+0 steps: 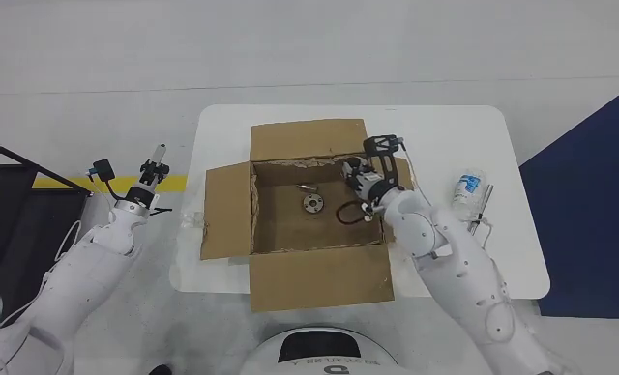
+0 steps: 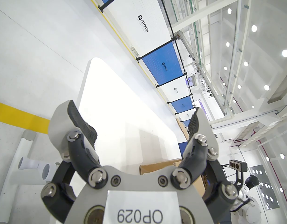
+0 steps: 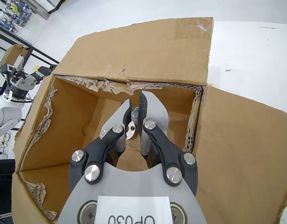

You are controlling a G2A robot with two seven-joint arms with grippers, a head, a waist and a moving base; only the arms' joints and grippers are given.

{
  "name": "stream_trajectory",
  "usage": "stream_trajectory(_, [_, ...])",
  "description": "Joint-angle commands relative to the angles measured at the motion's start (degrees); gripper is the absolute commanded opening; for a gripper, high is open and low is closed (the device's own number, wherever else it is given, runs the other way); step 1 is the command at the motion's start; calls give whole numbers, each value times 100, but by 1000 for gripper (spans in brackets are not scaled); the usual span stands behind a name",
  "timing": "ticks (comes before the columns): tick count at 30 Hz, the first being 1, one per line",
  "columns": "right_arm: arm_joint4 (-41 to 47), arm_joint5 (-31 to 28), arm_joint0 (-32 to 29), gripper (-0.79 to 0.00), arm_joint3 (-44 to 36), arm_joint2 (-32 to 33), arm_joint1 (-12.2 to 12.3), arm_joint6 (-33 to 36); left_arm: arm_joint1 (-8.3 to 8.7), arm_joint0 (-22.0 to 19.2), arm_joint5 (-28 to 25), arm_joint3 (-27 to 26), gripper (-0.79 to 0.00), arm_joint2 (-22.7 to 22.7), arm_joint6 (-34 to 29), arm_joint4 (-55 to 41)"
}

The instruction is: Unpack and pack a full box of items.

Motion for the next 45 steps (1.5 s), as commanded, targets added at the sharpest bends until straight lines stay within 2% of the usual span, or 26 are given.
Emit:
stream_trajectory(1, [60,-10,-100,-416,-211,95,11,-2,0,0,0,0,0,0,0,0])
stream_trajectory(8, [672,-309,-740,-409,-1355,996,109,-138,0,0,0,0,0,0,0,0])
stream_trajectory(11, [993,-495,-1268,-406,-1917,1767,168,-407,0,0,0,0,0,0,0,0])
stream_trajectory(14, [1348,-670,-1925,-409,-2210,2827,222,-591,0,0,0,0,0,0,0,0])
stream_trajectory(19, [2413,-948,-2796,-462,-1922,4459,241,-618,0,0,0,0,0,0,0,0])
stream_trajectory(23, [2765,-647,-3019,-443,-1334,5205,251,-346,0,0,0,0,0,0,0,0])
stream_trajectory(25, [2659,-493,-2947,-397,-1039,5341,271,-203,0,0,0,0,0,0,0,0])
stream_trajectory(26, [2581,-494,-2881,-311,-868,5373,285,-140,0,0,0,0,0,0,0,0])
stream_trajectory(27, [2250,-295,-2811,-166,-583,5404,307,-103,0,0,0,0,0,0,0,0])
stream_trajectory(28, [1947,-107,-2678,-132,-417,5354,328,-79,0,0,0,0,0,0,0,0])
stream_trajectory(31, [1263,12,-2243,-160,238,5079,406,423,0,0,0,0,0,0,0,0])
stream_trajectory(35, [78,135,-1635,-102,1037,4577,520,1368,0,0,0,0,0,0,0,0])
stream_trajectory(38, [-500,209,-1221,-157,1515,4335,582,2000,0,0,0,0,0,0,0,0])
stream_trajectory(42, [-890,254,-882,-385,1887,4204,630,2442,0,0,0,0,0,0,0,0])
stream_trajectory(45, [-983,215,-816,-397,1959,4201,651,2636,0,0,0,0,0,0,0,0])
